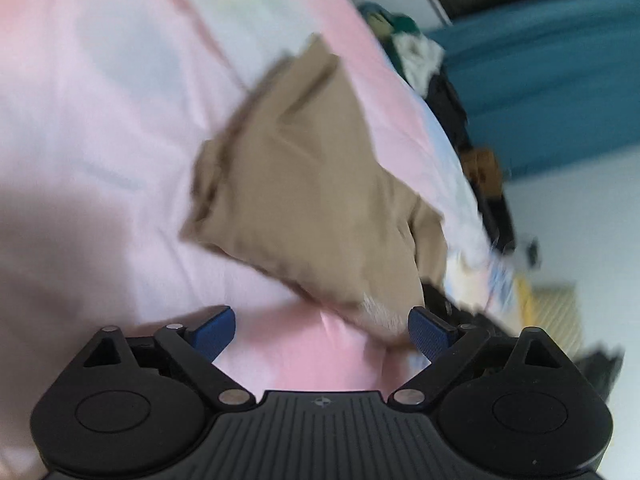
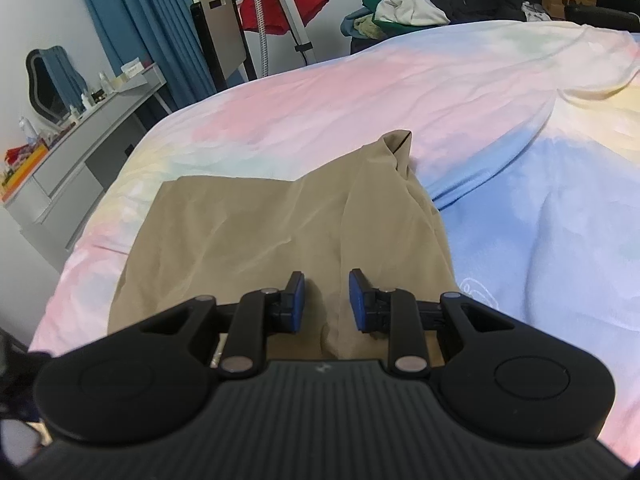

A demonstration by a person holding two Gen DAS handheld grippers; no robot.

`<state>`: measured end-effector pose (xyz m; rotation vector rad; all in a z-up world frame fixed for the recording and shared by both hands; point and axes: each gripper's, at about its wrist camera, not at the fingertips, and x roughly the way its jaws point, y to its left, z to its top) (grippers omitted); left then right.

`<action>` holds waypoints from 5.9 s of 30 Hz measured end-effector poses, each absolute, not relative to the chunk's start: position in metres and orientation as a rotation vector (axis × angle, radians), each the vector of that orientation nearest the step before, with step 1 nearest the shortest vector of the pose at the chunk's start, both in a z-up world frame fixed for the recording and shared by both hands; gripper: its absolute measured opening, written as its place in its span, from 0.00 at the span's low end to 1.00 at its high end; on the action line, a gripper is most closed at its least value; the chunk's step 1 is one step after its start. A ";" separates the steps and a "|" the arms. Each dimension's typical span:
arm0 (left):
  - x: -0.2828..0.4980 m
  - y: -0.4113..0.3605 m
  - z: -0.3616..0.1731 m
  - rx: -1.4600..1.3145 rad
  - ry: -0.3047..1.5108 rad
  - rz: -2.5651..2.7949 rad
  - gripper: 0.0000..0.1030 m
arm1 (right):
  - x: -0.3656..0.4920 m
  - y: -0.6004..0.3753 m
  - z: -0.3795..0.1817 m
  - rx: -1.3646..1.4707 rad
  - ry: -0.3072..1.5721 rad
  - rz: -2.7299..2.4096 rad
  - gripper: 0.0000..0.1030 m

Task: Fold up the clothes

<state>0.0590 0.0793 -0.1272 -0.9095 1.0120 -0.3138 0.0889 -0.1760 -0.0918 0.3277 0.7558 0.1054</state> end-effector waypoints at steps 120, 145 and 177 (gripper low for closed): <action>0.311 -0.229 -0.108 -0.501 0.854 -0.582 0.32 | 0.168 -0.465 -0.195 1.206 0.320 -0.090 0.31; 0.134 -0.191 0.080 -0.049 0.567 -0.661 1.00 | 0.020 -0.380 -0.022 0.663 0.390 -0.317 0.85; -0.003 -0.139 0.064 0.101 0.391 -0.552 1.00 | -0.025 -0.280 -0.022 0.275 0.361 -0.335 0.87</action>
